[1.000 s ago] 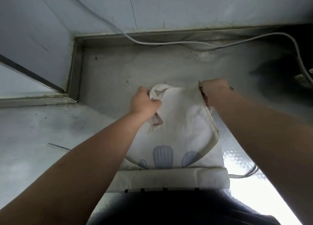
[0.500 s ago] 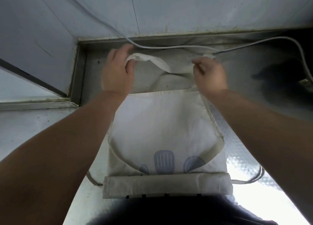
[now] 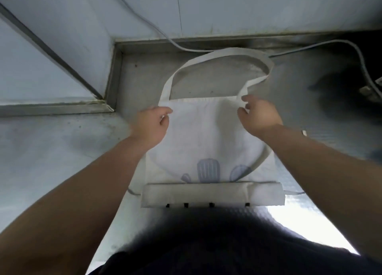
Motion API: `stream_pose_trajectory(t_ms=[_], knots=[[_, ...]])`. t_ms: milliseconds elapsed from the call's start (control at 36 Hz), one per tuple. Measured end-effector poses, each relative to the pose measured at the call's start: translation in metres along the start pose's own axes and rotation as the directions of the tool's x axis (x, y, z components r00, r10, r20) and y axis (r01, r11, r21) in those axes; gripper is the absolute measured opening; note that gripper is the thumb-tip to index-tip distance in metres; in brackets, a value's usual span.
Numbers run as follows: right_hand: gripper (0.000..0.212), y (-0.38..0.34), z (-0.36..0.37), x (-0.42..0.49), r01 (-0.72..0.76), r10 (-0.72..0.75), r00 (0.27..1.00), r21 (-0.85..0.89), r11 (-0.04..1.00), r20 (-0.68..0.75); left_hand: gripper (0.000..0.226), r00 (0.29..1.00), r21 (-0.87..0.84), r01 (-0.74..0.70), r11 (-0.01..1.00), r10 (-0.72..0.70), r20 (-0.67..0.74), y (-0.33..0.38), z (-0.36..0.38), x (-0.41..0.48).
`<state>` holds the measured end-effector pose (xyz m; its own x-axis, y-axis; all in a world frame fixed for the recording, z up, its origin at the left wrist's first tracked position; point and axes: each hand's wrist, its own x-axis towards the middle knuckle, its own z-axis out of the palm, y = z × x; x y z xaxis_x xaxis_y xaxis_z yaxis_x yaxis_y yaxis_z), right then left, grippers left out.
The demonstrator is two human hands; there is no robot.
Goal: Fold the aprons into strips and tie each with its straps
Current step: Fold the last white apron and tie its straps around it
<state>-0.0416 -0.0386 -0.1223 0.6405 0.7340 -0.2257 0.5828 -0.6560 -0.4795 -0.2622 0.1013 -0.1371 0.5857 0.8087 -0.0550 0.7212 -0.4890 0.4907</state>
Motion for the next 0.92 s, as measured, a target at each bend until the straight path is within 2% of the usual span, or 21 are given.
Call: stream_pose_trajectory(t_ms=[83, 167, 250, 333, 417, 472, 556, 611, 667, 750, 833, 917], knots=[[0.043, 0.002, 0.010, -0.032, 0.079, -0.078, 0.996, -0.008, 0.997, 0.034, 0.026, 0.996, -0.065, -0.083, 0.994, 0.085, 0.023, 0.001, 0.005, -0.033], [0.044, 0.011, 0.021, -0.060, 0.149, -0.147, 0.985, -0.015, 0.989, 0.094, 0.034, 0.987, -0.086, -0.136, 0.987, 0.143, 0.079, 0.008, 0.014, -0.060], [0.044, 0.022, 0.034, -0.085, 0.199, -0.190, 0.967, -0.035, 0.979, 0.168, 0.027, 0.976, -0.103, -0.188, 0.977, 0.198, 0.087, 0.015, 0.026, -0.080], [0.029, 0.034, 0.047, -0.109, 0.331, -0.328, 0.944, -0.090, 0.939, 0.047, 0.031, 0.965, -0.079, -0.258, 0.963, 0.261, 0.036, 0.018, 0.039, -0.102], [0.023, 0.047, 0.055, -0.128, 0.450, -0.476, 0.871, -0.195, 0.872, -0.121, 0.029, 0.936, 0.001, -0.351, 0.936, 0.351, -0.010, 0.019, 0.048, -0.124], [0.025, 0.054, 0.059, -0.138, 0.491, -0.533, 0.836, -0.255, 0.833, -0.131, 0.025, 0.908, 0.082, -0.415, 0.906, 0.419, -0.023, 0.012, 0.055, -0.135], [0.034, 0.062, 0.065, -0.147, 0.490, -0.514, 0.858, -0.272, 0.828, -0.017, 0.031, 0.875, 0.199, -0.471, 0.860, 0.483, -0.016, 0.002, 0.062, -0.148], [0.041, 0.065, 0.065, -0.149, 0.514, -0.510, 0.855, -0.291, 0.807, 0.096, 0.032, 0.867, 0.201, -0.487, 0.850, 0.499, -0.008, 0.000, 0.063, -0.152], [0.054, 0.068, 0.063, -0.151, 0.575, -0.539, 0.818, -0.289, 0.765, 0.201, 0.033, 0.851, 0.192, -0.518, 0.834, 0.525, 0.015, -0.002, 0.063, -0.156], [0.068, 0.069, 0.060, -0.152, 0.647, -0.600, 0.762, -0.316, 0.694, 0.245, 0.051, 0.840, 0.197, -0.539, 0.819, 0.538, 0.064, -0.005, 0.061, -0.162], [0.056, 0.066, 0.058, -0.148, 0.640, -0.603, 0.767, -0.329, 0.694, 0.220, 0.070, 0.856, 0.204, -0.516, 0.832, 0.488, 0.171, -0.008, 0.054, -0.164], [0.045, 0.056, 0.049, -0.144, 0.631, -0.608, 0.775, -0.255, 0.733, 0.172, 0.057, 0.891, 0.124, -0.421, 0.899, 0.384, 0.242, 0.001, 0.046, -0.155]])
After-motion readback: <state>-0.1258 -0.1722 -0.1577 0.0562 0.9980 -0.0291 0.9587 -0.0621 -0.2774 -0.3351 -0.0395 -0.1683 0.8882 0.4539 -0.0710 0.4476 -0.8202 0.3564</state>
